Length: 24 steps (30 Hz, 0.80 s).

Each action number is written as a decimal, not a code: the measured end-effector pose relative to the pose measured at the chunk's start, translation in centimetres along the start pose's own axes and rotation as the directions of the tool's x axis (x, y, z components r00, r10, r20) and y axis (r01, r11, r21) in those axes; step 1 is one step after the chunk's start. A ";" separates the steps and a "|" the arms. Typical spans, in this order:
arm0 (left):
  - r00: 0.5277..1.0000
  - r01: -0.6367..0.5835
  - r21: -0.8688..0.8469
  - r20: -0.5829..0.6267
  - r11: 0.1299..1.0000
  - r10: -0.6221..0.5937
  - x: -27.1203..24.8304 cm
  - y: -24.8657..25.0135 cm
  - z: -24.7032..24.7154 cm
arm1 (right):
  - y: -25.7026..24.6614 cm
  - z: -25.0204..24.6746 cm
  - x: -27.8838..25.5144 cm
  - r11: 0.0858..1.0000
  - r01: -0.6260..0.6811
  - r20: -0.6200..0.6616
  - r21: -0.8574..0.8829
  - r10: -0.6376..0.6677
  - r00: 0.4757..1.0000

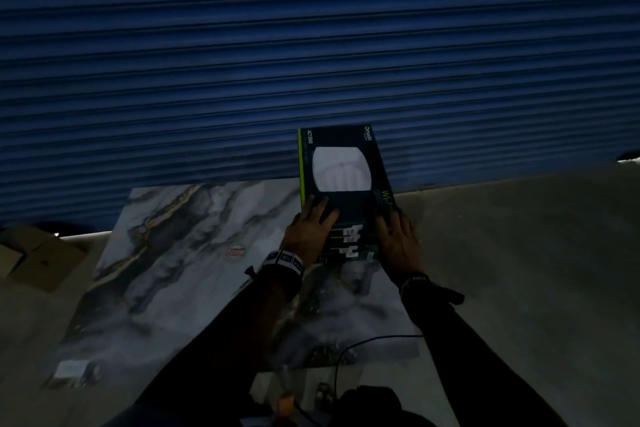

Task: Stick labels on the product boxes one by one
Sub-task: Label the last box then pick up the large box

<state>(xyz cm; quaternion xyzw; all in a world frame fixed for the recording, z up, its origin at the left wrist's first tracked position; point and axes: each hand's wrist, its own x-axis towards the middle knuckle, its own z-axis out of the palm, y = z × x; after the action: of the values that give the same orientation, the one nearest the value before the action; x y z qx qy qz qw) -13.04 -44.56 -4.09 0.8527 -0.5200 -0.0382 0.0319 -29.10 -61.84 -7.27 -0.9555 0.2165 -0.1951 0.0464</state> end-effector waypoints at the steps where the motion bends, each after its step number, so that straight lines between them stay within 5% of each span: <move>1: 1.000 0.003 -0.011 -0.019 1.000 -0.004 0.1 -0.1 0.1 | 0.0 0.2 0.1 0.998 -0.042 0.047 0.053 0.039 0.998; 4: 0.999 0.017 -0.064 -0.044 0.998 -0.020 0.2 -0.2 0.3 | 0.0 0.6 0.3 0.972 -0.134 0.121 0.194 0.112 0.986; 10: 0.993 0.025 -0.199 -0.110 0.980 -0.048 0.7 -1.3 1.6 | 0.7 1.1 0.9 0.924 -0.175 0.068 0.341 0.161 0.985; 15: 0.910 0.220 -0.571 -0.171 0.791 -0.377 -1.2 -1.8 3.7 | 1.8 1.6 -0.2 0.755 -0.467 0.274 0.461 0.379 0.884; 19: 0.840 0.434 -0.692 0.079 0.576 -0.537 -1.3 -2.5 5.9 | 2.2 2.9 0.0 0.727 -0.517 0.339 0.452 0.396 0.853; 24: 0.814 0.537 -0.621 0.204 0.571 -0.544 0.0 -2.4 6.3 | 2.1 3.0 1.4 0.761 -0.533 0.263 0.370 0.464 0.846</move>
<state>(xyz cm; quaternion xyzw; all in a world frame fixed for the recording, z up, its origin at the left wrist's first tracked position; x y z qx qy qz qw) -11.50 -43.55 -10.59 0.9034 -0.1872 -0.2209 0.3164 -27.58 -64.29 -9.92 -0.8407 0.4106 -0.1432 0.3228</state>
